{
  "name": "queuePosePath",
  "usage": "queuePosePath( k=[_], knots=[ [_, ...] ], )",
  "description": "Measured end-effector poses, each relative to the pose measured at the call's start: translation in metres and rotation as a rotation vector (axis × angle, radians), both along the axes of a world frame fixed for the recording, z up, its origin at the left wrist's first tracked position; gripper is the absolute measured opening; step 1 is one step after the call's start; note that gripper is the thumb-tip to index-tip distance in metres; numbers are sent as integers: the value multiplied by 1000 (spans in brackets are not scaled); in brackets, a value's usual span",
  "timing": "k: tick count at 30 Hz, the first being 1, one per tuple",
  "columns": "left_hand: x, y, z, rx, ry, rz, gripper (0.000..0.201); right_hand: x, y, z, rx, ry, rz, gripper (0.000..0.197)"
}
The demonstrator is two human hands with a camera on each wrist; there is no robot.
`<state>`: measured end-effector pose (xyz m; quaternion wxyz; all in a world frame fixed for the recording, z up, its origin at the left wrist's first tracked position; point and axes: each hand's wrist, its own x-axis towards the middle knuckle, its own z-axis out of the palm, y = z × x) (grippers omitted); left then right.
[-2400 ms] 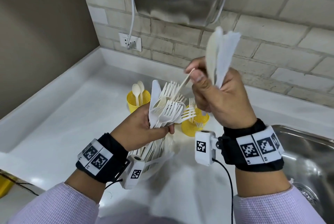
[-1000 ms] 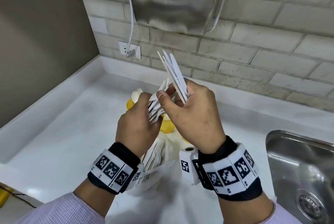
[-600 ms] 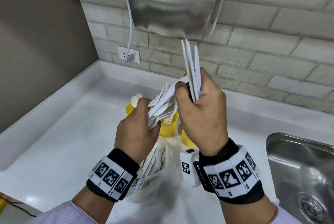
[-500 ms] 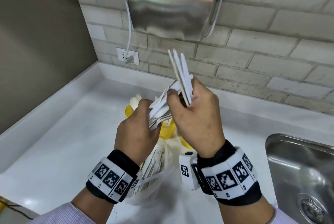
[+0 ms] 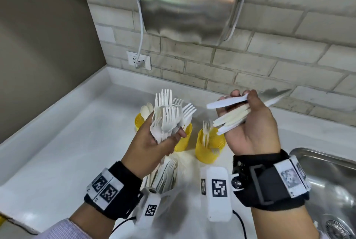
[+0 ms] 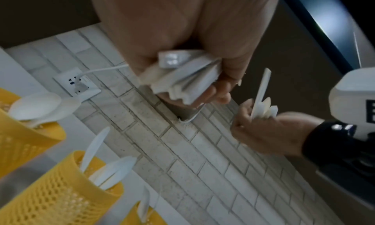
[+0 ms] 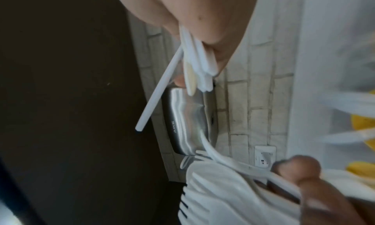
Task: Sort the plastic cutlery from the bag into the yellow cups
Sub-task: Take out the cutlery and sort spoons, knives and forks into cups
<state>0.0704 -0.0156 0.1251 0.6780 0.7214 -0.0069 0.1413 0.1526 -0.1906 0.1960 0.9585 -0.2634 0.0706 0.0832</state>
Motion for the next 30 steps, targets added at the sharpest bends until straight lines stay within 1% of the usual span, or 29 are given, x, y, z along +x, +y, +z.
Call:
queuePosePath(
  k=[2,4,5,7,8,11,14,15,18,20,23,25,27,28,30],
  knots=[
    [2,1,-2,-46,3,-49,26,1,0,-4,44,68,30,39],
    [2,0,-2,-63,-10,-87,27,1,2,-6,73,117,34,51],
    [2,0,-1,-73,-16,-99,26,1,4,-8,90,120,37,50],
    [3,0,0,-84,-27,-118,24,3,6,-15,136,100,50,33],
    [3,0,0,-87,-29,-123,24,4,6,-19,159,86,65,28],
    [4,1,0,-94,0,-111,25,6,7,-21,167,45,73,31],
    [4,1,-1,-116,43,-98,13,0,8,-14,40,-74,-5,41],
    [4,1,-1,-128,60,-95,14,-3,9,-12,-20,-137,-41,44],
    [5,-2,-4,-190,130,-84,7,-13,16,-8,-189,-330,-138,42],
    [4,-6,-6,-284,188,-82,5,-20,23,-6,-285,-441,-162,43],
    [4,-9,-8,-498,290,-114,29,-28,35,-9,-405,-555,-150,49],
    [4,-10,-6,-583,318,-136,40,-32,42,-18,-508,-589,-141,51],
    [4,-11,-5,-624,324,-141,38,-35,48,-31,-658,-602,-154,58],
    [4,-11,-4,-634,327,-133,34,-35,49,-38,-729,-610,-172,57],
    [4,-9,-6,-624,333,-118,30,-33,49,-48,-816,-641,-215,43]
  ],
)
